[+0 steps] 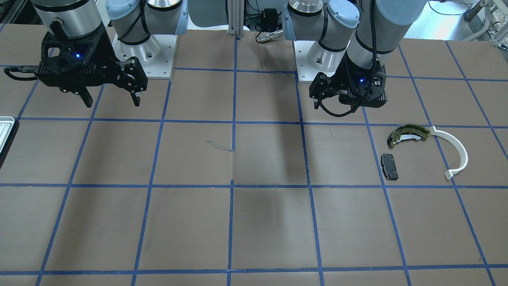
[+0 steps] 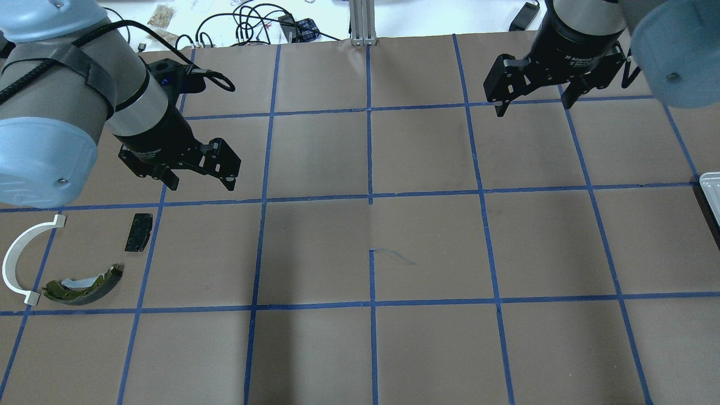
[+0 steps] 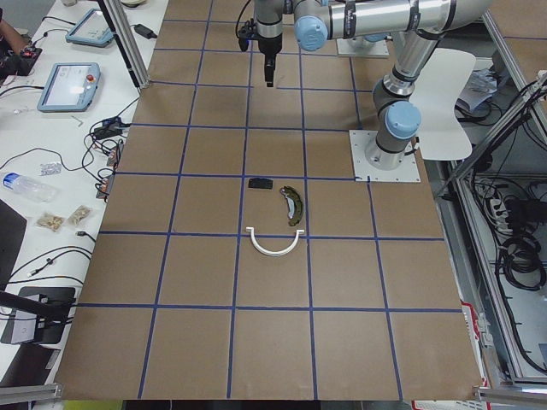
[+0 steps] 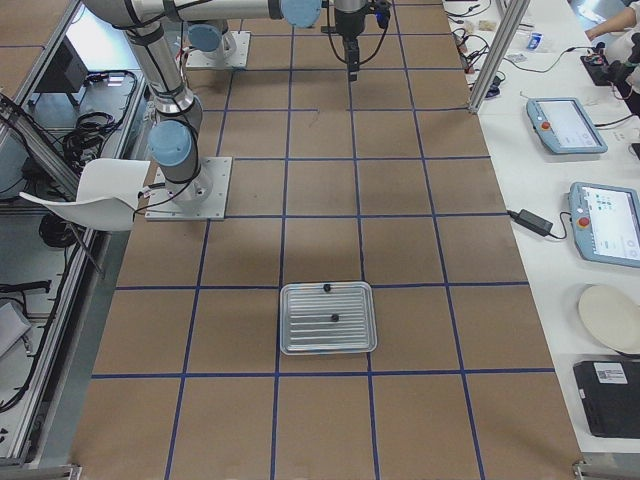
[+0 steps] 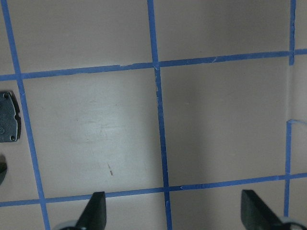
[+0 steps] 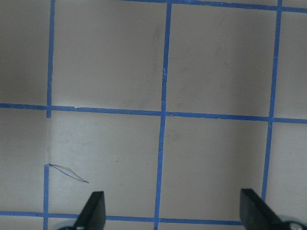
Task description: Place bearing gear from tray to pile
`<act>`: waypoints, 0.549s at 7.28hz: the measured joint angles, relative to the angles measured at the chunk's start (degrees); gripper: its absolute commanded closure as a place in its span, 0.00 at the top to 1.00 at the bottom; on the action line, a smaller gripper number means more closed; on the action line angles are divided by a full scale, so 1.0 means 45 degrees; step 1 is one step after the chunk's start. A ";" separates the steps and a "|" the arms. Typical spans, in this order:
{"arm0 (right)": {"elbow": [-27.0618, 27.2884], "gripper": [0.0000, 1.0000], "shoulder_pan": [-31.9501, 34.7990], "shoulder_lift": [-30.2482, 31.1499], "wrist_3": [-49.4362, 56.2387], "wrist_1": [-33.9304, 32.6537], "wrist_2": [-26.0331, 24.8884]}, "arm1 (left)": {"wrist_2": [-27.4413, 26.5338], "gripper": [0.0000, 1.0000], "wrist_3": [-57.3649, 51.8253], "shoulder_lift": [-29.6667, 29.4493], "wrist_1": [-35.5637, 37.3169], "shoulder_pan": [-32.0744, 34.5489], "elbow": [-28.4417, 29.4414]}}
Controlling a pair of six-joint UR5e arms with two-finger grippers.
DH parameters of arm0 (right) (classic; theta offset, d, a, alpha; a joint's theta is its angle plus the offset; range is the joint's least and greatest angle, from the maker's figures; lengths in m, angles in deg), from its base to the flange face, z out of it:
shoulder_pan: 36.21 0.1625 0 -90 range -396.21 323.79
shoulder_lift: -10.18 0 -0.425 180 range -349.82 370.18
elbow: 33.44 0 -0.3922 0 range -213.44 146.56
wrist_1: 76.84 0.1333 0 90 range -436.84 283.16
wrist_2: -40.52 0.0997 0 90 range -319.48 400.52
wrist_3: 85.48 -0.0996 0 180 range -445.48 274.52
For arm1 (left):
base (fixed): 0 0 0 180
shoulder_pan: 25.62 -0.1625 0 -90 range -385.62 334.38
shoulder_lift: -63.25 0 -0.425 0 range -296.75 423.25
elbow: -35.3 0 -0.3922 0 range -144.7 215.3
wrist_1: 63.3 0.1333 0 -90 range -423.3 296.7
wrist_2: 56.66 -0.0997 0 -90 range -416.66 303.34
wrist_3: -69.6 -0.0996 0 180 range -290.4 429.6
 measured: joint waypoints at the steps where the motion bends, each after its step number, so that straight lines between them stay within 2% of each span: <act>1: 0.0048 1.00 0.0000 0.0063 -0.0008 0.0011 0.0009 | -0.0001 1.00 0.0006 0.0000 0.0000 0.0000 0.0000; 4: 0.0155 1.00 -0.0069 0.0280 -0.0028 0.0154 0.0198 | 0.0010 1.00 0.0025 -0.0013 0.0000 -0.0005 0.0000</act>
